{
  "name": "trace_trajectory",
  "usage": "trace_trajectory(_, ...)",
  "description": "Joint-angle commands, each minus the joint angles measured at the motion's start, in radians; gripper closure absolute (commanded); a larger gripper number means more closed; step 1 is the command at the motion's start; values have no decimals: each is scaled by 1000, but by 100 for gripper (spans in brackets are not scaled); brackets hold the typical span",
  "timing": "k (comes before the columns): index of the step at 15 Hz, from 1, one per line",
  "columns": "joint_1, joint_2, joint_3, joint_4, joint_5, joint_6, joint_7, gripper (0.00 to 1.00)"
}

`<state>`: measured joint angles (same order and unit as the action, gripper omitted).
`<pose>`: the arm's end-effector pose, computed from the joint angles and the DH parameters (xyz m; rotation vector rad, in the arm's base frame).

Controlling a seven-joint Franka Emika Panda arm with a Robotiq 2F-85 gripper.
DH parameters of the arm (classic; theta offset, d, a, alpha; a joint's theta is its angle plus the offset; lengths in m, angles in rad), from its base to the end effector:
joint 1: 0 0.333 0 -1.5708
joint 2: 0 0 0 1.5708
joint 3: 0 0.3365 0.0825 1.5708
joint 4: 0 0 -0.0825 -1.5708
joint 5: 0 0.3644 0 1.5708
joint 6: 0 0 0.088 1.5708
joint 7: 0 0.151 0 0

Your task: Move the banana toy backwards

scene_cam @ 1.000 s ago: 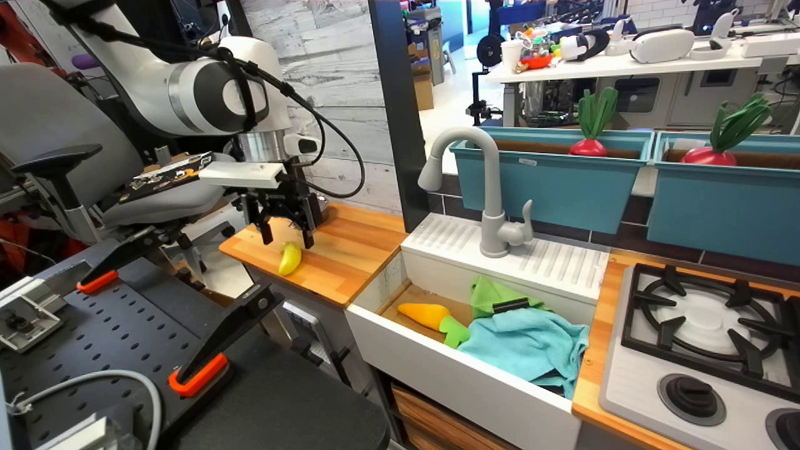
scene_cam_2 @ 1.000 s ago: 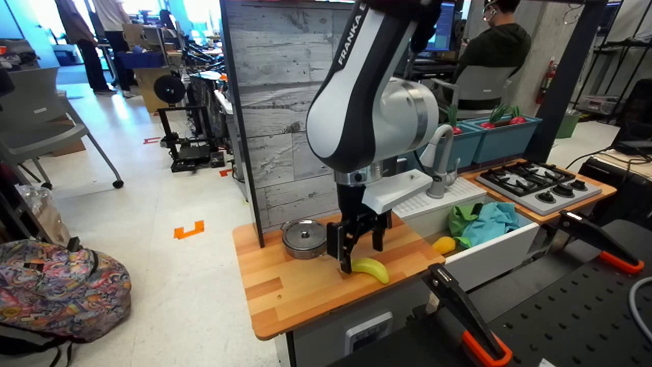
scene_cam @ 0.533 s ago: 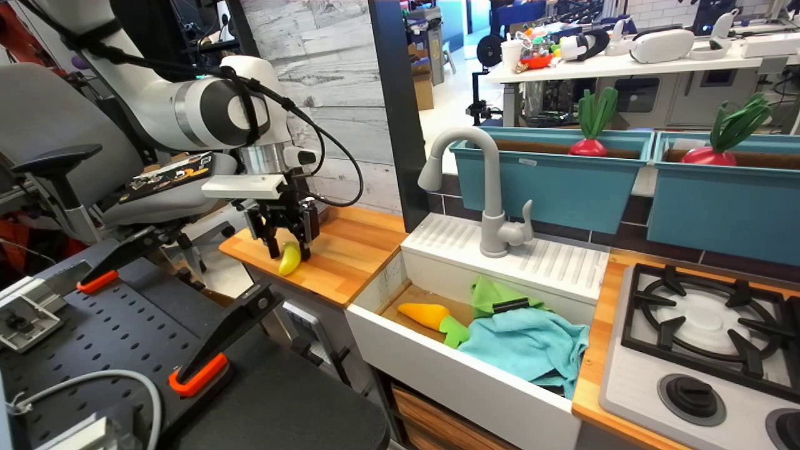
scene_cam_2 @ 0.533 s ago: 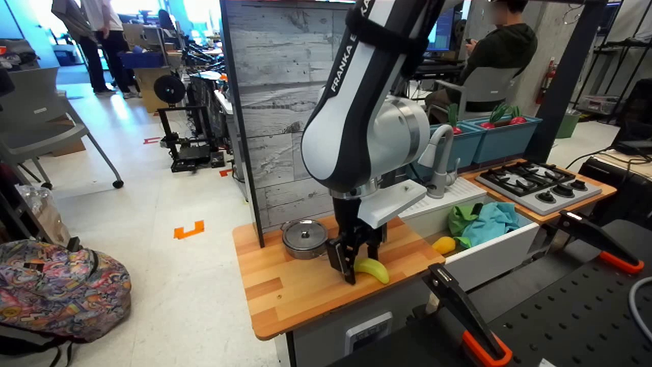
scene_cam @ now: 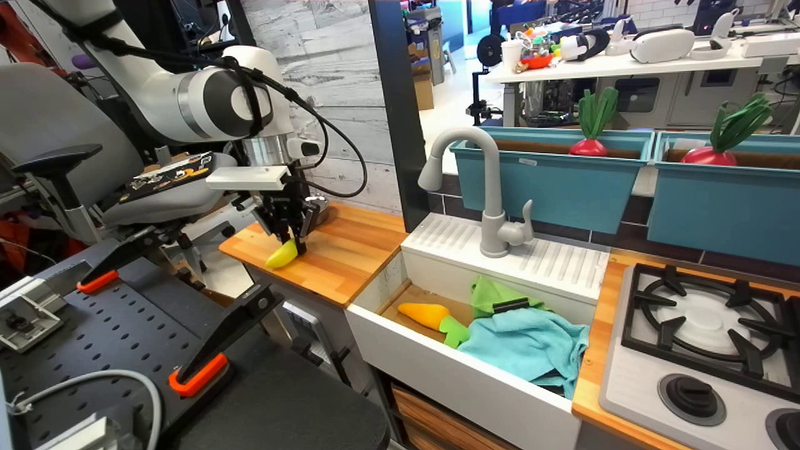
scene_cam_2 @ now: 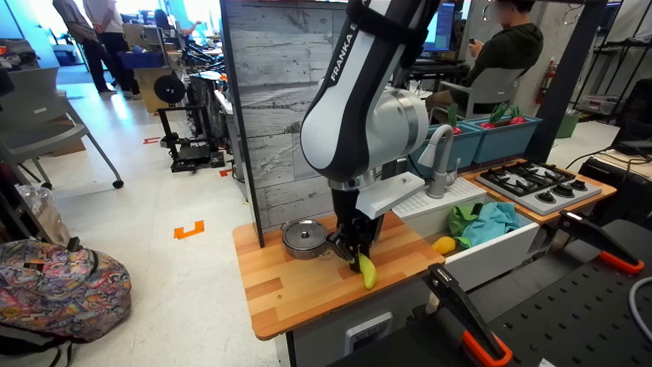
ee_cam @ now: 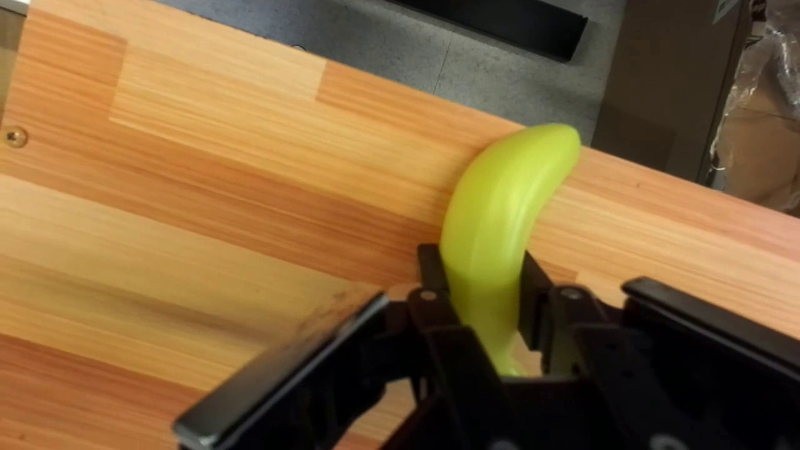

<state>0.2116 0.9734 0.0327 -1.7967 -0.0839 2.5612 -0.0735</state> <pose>0.5712 0.1428 -0.0212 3.0413 0.5869 -0.3200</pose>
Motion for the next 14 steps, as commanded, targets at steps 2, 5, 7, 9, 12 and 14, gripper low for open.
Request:
trace_trajectory(2, -54, -99, 39, -67, 17, 3, 4, 93)
trace_trajectory(5, -101, -162, 53, -87, 46, 13, 2, 93)
trace_trajectory(7, -141, -184, 61, -82, 77, 23, -3, 93)
trace_trajectory(9, -177, -188, 64, -67, 108, 25, -7, 93)
trace_trajectory(12, -221, -170, 61, -41, 153, 29, -2, 93)
trace_trajectory(14, -240, -154, 56, -27, 176, 38, 8, 93)
